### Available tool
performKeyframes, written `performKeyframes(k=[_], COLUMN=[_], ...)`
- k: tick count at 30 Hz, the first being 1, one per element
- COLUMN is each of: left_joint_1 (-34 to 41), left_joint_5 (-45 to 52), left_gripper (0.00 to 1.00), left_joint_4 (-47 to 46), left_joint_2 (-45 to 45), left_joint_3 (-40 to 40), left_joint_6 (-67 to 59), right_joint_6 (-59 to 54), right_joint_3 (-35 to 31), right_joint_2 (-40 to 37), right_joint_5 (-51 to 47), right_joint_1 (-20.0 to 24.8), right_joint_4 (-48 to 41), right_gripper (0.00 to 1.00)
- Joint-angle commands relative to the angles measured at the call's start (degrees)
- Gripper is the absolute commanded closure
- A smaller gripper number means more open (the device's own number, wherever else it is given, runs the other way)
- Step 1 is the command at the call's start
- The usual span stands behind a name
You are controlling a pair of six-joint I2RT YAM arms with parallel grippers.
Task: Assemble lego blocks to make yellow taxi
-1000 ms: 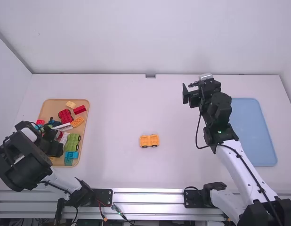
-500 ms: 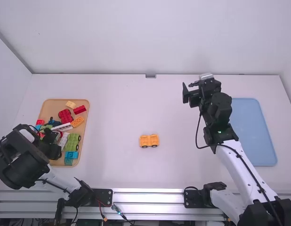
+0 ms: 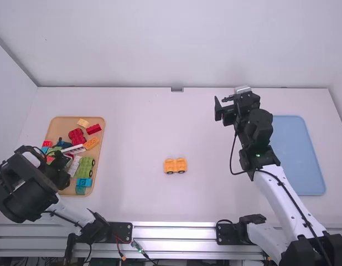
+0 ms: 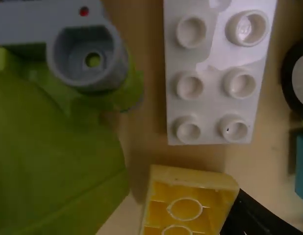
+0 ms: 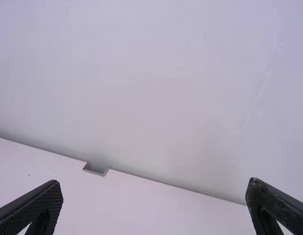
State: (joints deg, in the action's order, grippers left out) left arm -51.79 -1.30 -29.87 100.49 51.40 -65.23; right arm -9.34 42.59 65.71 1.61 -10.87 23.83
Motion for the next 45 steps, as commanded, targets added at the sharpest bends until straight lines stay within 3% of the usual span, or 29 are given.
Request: performKeyframes(k=[1,3,9,11,12,14,26,29,30,33,40,45], left_joint_1=[-0.35,-0.28,-0.24,-0.24,-0.24,-0.24,-0.24,-0.50,-0.24,-0.55,-0.17,0.57], left_joint_5=[-2.62,-2.80,-2.84,-4.00,-4.74,-5.49,-2.58,-2.34,-2.38,-2.62,-2.58,-2.60], left_gripper=[0.41,0.54,0.58,0.51,0.42,0.37,0.36,0.39,0.48,0.56,0.63,0.60], left_joint_4=[-0.07,-0.17,-0.31,-0.46,-0.46,-0.31,-5.05,-4.24,-3.67,-3.08,-1.97,0.28], left_joint_2=[2.93,2.93,2.93,2.91,2.91,2.91,2.91,2.91,2.91,2.93,2.91,2.91], left_joint_3=[-1.05,-1.05,-1.05,-1.05,-1.05,-1.03,1.92,1.68,1.40,0.76,0.61,0.63], left_joint_6=[-2.75,-2.71,-2.05,0.33,2.19,3.32,1.33,1.36,1.33,1.31,1.33,2.95], right_joint_6=[0.55,0.52,0.52,0.52,0.55,0.52,0.52,0.50,0.52,0.50,0.52,0.52], right_joint_3=[2.45,2.45,2.45,2.45,2.45,2.45,2.45,2.45,2.45,2.45,2.45,2.45], right_joint_2=[0.46,0.46,0.46,0.46,0.46,0.46,0.46,0.46,0.46,0.46,0.46,0.46], right_joint_5=[0.04,0.04,0.04,0.02,0.04,0.04,0.04,0.02,0.04,0.04,0.04,0.02], right_joint_1=[-0.07,-0.07,-0.04,-0.04,-0.04,-0.07,-0.04,-0.04,-0.07,-0.04,-0.04,-0.04], right_joint_4=[0.42,0.63,0.87,0.90,0.90,0.90,1.01,0.81,0.74,0.57,0.48,0.11], right_gripper=[0.01,0.01,0.01,0.01,0.01,0.01,0.01,0.01,0.01,0.01,0.01,0.01])
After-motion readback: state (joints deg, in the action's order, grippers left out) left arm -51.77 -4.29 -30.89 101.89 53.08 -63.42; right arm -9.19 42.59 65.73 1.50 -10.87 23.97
